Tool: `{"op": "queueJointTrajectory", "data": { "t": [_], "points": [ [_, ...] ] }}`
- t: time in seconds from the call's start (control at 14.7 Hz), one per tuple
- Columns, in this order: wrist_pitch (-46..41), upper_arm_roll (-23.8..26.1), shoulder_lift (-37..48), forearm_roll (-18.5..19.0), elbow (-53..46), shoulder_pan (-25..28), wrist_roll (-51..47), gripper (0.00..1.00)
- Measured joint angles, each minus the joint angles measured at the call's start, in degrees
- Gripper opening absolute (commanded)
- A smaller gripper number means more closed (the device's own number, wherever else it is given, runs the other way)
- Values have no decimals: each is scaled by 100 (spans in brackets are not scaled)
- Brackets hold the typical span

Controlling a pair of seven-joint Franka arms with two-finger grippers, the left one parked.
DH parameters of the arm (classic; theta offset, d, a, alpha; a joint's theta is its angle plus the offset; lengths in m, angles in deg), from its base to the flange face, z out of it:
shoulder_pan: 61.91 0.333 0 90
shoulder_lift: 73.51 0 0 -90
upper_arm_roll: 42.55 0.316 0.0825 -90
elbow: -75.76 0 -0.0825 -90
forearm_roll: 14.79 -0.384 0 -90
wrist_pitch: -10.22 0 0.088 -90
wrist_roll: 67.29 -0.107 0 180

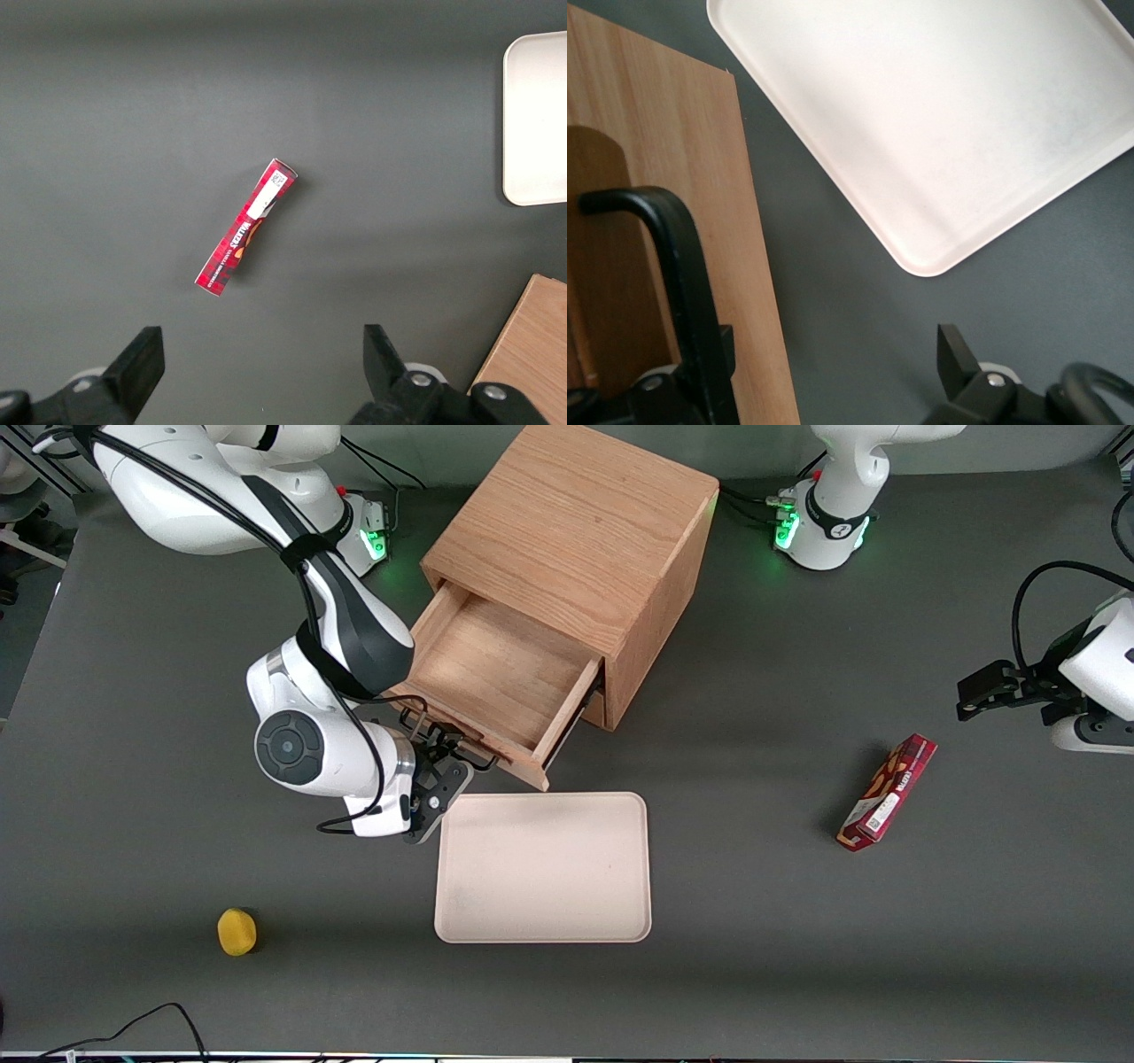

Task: Open upper drawer
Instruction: 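Pull the upper drawer handle outward from the cabinet with the right gripper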

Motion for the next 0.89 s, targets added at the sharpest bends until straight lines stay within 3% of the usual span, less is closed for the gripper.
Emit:
{"op": "queueJointTrajectory", "data": {
  "t": [0.89],
  "points": [
    [-374,-146,-451,164,-764,18,164,100]
  ]
}}
